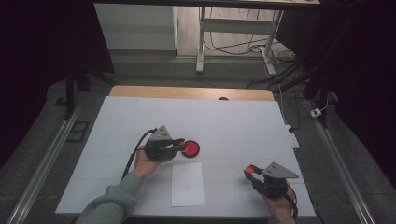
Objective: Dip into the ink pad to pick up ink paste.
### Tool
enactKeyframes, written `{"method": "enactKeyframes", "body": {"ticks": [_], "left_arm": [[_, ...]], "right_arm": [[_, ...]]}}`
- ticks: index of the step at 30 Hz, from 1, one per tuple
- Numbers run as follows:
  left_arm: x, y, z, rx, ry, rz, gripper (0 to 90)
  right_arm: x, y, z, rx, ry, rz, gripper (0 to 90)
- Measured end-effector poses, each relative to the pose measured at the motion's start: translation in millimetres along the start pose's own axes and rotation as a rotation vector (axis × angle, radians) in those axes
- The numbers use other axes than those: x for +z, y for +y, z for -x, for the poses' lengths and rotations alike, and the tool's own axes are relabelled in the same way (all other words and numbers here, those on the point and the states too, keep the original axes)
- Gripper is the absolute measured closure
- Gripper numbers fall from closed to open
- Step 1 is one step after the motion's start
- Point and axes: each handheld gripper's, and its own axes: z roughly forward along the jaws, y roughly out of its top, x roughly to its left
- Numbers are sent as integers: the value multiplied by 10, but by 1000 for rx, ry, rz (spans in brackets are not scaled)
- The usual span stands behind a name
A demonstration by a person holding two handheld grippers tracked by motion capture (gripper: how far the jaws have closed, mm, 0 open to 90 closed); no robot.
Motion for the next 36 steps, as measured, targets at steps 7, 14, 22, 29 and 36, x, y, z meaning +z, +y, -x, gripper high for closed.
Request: {"method": "enactKeyframes", "body": {"ticks": [7,14,22,29,36], "left_arm": [[-66,-29,28,3,0,-3,723],[-113,-58,70,6,-6,-6,723],[-143,-80,156,12,-28,-10,723],[-159,-98,193,19,-39,-17,723],[-205,-96,244,14,-59,-6,723]], "right_arm": [[4,-1,4,2,4,2,644],[-2,0,1,6,1,9,644],[-10,5,6,3,-3,13,644],[-20,3,14,5,-7,13,644],[-19,4,11,3,-8,10,645]]}}
